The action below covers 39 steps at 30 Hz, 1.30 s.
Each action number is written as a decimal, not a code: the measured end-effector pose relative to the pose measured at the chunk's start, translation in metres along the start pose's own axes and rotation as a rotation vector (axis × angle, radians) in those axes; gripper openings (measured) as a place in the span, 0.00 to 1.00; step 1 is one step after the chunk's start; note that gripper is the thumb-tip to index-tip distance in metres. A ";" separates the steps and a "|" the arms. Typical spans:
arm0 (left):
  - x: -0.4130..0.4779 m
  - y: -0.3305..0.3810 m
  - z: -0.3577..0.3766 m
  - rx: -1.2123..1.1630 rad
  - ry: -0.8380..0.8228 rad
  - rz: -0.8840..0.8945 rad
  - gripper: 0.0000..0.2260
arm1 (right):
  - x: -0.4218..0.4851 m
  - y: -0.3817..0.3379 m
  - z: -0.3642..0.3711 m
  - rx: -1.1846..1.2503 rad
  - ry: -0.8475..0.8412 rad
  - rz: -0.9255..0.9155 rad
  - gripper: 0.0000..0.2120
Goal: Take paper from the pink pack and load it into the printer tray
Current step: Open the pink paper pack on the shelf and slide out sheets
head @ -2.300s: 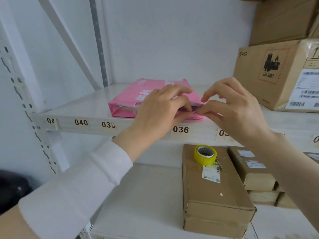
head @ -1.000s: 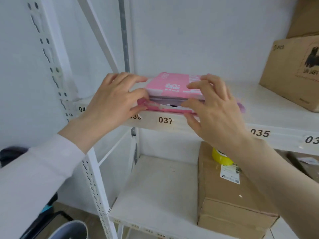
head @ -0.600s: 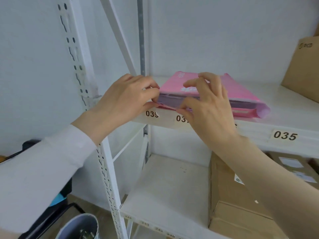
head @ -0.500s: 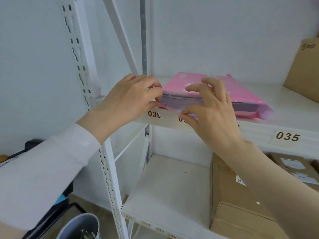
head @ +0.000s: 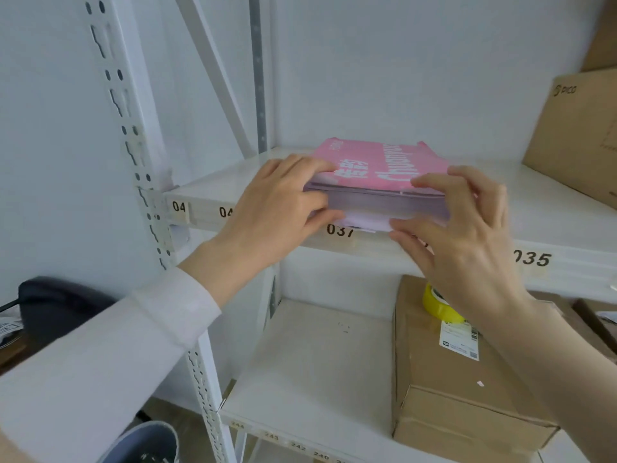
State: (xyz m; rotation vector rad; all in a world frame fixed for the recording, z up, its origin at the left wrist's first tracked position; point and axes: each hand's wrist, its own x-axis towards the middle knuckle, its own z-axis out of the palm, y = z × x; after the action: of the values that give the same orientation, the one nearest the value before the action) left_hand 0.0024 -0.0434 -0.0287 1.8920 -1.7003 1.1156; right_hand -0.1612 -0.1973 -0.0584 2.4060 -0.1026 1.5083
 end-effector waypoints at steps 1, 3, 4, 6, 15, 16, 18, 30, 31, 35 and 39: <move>0.001 0.000 0.001 0.016 0.017 -0.009 0.16 | -0.002 -0.001 0.000 -0.025 0.023 -0.009 0.10; 0.004 0.001 0.004 0.033 0.049 -0.040 0.15 | -0.001 -0.001 0.001 -0.082 0.077 -0.040 0.09; 0.006 0.002 0.004 0.033 0.067 -0.058 0.13 | 0.000 -0.001 0.001 -0.107 0.097 -0.062 0.08; 0.009 0.004 0.003 0.022 0.082 -0.081 0.11 | 0.003 0.002 0.001 -0.136 0.093 -0.124 0.10; 0.017 -0.001 -0.004 0.014 0.021 -0.055 0.14 | 0.027 0.007 0.002 0.000 -0.021 -0.011 0.03; 0.016 -0.001 -0.005 0.021 0.022 -0.046 0.14 | 0.029 0.007 0.002 -0.021 -0.025 0.007 0.04; 0.015 -0.002 -0.006 0.017 0.043 -0.046 0.12 | 0.030 0.004 0.002 -0.071 -0.014 0.024 0.04; -0.018 -0.054 -0.020 -0.052 0.000 0.036 0.09 | 0.036 -0.028 0.014 0.123 0.001 -0.086 0.06; -0.019 -0.056 -0.019 -0.044 0.002 0.049 0.08 | 0.036 -0.030 0.016 0.121 0.012 -0.085 0.05; -0.017 -0.057 -0.018 0.001 0.030 0.123 0.07 | 0.035 -0.030 0.021 0.126 0.028 -0.047 0.06; -0.012 -0.065 -0.024 0.052 0.011 0.167 0.08 | 0.029 -0.031 0.022 0.118 0.017 -0.051 0.06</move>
State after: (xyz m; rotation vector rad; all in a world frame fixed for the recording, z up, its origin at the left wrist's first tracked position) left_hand 0.0573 -0.0048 -0.0077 1.7978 -1.8684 1.2404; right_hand -0.1223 -0.1713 -0.0476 2.4656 0.0519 1.5524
